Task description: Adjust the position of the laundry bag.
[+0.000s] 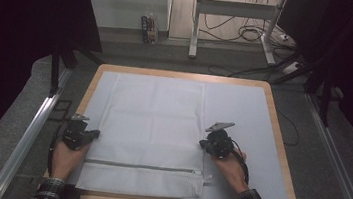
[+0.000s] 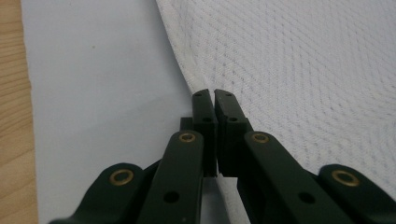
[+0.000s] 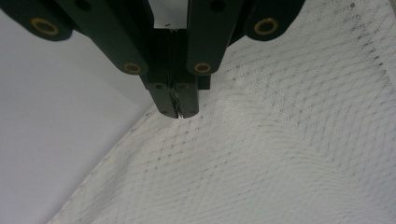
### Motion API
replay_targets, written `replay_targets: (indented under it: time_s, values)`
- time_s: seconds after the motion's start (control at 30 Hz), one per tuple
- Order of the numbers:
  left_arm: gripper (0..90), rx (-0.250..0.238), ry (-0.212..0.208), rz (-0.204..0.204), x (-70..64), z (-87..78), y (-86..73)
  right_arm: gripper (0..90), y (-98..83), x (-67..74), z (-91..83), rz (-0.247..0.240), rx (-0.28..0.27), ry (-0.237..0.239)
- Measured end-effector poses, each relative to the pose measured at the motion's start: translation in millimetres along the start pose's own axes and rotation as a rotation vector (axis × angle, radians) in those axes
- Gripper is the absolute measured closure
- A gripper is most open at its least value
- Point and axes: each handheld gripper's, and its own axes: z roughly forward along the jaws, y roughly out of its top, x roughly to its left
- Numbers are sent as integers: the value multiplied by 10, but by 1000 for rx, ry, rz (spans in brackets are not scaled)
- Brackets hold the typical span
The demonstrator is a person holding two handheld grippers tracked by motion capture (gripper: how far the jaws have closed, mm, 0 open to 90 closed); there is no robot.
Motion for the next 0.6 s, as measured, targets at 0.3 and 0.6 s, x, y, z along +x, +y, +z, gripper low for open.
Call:
replay_targets:
  time_s: [0.3,0.6]
  values:
    - [889,12,-35,9,-54,5,33,895,-34,-75,-65,9,21,-4]
    - [883,16,-32,8,-32,0,26,547,-23,-93,-29,37,-31,-7]
